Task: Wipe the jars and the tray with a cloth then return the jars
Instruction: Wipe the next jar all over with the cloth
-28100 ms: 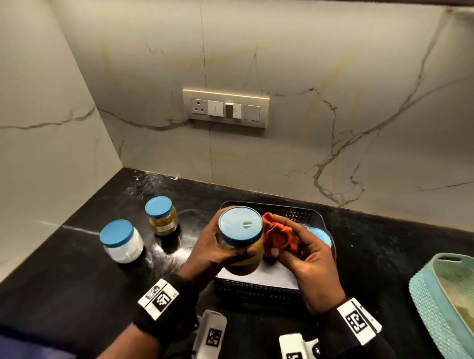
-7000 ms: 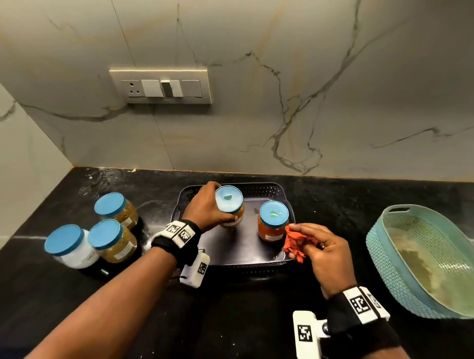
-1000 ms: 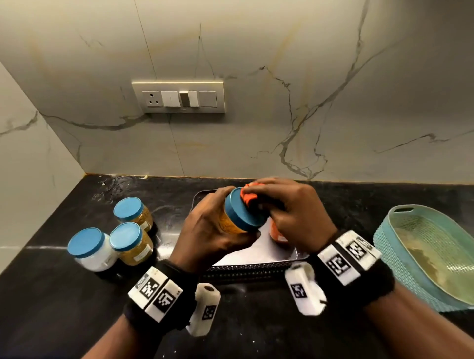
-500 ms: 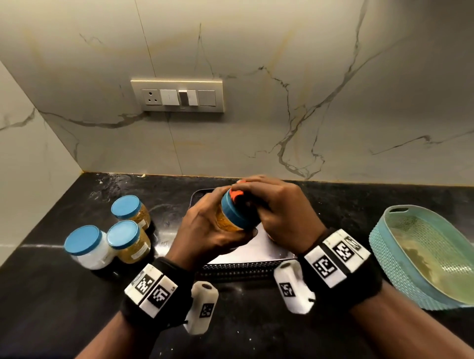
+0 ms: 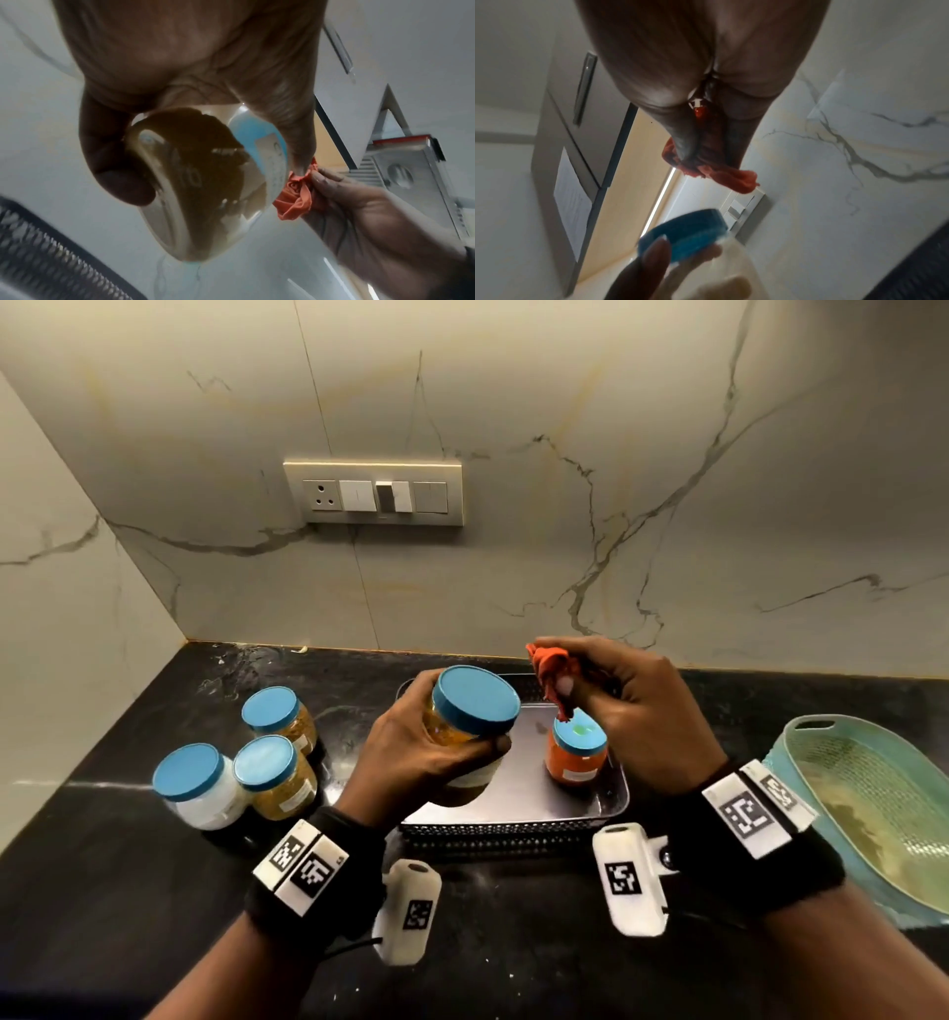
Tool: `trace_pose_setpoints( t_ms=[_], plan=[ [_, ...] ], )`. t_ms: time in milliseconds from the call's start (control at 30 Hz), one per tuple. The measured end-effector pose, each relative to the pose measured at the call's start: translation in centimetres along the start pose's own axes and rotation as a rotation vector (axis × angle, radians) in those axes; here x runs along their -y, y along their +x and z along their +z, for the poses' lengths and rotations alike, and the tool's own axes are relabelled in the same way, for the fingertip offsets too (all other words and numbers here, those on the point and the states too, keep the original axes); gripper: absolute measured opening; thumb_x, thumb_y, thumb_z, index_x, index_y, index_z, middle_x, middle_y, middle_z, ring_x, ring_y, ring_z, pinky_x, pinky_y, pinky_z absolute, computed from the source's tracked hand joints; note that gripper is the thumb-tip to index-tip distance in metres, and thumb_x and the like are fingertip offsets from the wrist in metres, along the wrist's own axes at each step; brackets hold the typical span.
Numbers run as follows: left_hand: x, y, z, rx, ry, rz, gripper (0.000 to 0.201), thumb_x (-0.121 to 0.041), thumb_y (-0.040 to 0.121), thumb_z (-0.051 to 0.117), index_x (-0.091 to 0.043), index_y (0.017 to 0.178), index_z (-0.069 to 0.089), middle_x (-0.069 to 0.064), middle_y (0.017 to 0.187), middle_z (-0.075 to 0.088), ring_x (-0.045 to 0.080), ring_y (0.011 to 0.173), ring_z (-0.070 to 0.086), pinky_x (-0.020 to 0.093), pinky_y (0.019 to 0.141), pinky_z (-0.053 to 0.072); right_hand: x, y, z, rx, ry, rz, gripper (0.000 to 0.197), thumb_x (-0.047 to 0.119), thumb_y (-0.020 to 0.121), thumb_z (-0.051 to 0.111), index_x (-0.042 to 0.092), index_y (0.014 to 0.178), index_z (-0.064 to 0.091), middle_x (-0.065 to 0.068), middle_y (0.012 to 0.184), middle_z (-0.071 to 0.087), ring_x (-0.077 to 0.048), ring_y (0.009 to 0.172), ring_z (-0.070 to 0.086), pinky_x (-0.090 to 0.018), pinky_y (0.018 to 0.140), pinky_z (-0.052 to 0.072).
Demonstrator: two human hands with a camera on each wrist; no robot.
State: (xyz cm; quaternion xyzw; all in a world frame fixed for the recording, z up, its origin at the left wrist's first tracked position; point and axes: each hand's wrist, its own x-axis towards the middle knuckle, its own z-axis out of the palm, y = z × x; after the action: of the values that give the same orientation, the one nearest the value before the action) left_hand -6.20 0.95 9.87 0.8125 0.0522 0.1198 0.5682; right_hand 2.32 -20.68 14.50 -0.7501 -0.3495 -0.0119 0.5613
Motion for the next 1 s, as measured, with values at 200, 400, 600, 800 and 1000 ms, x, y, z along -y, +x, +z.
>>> trace_pose_setpoints(
  t_ms=[200,400,600,800,1000],
  plan=[
    [-0.6,0.3,-0.3,0.070,-0.597,-0.365,0.071,-0.056,0.074,0.078,-0.023,0.133,0.058,0.014,0.126,0.069,0.032,0.113,0.070,0.055,0.087,0.060,-0.4,-1.8,2.5,-0.038,0.243,0.067,0.057,-0.002,0.088,0.068,0.019,0.139,0.055,0.005,0.119,0.070,-0.011,0.113,0.066,-0.025,0.095,0.053],
    [-0.2,0.1,-0.5,0.134,-0.617,-0.336,0.104,-0.074,0.058,0.084,-0.026,0.143,0.049,0.019,0.133,0.064,0.038,0.116,0.068,0.060,0.084,0.059,-0.5,-2.2,3.8,-0.067,0.183,0.021,0.052,0.000,0.083,0.074,0.014,0.132,0.061,0.008,0.125,0.067,-0.004,0.117,0.063,-0.017,0.093,0.052],
    [-0.5,-0.2,0.4,0.072,-0.549,-0.318,0.055,-0.057,0.083,0.061,-0.027,0.129,0.055,0.014,0.118,0.070,0.033,0.099,0.074,0.054,0.075,0.059,0.3,-0.5,4.2,-0.075,0.001,-0.195,0.041,-0.001,0.084,0.076,0.014,0.121,0.069,0.007,0.122,0.069,-0.009,0.118,0.064,-0.031,0.098,0.054],
    [-1.2,0.0,0.7,-0.003,-0.593,-0.295,0.057,-0.060,0.081,0.062,-0.027,0.127,0.058,0.012,0.119,0.072,0.033,0.102,0.074,0.050,0.070,0.062,0.3,0.5,5.0,-0.104,-0.165,-0.298,0.037,-0.002,0.086,0.072,0.014,0.120,0.071,0.001,0.125,0.064,-0.010,0.121,0.058,-0.032,0.099,0.052],
    [-1.6,0.7,0.0,0.008,-0.659,-0.268,0.064,-0.061,0.086,0.061,-0.017,0.133,0.060,0.020,0.118,0.070,0.035,0.093,0.073,0.042,0.063,0.058,0.5,-2.2,5.6,-0.038,-0.357,-0.522,0.026,0.003,0.089,0.071,0.015,0.113,0.076,-0.005,0.123,0.066,-0.022,0.117,0.061,-0.037,0.095,0.052]
  ],
)
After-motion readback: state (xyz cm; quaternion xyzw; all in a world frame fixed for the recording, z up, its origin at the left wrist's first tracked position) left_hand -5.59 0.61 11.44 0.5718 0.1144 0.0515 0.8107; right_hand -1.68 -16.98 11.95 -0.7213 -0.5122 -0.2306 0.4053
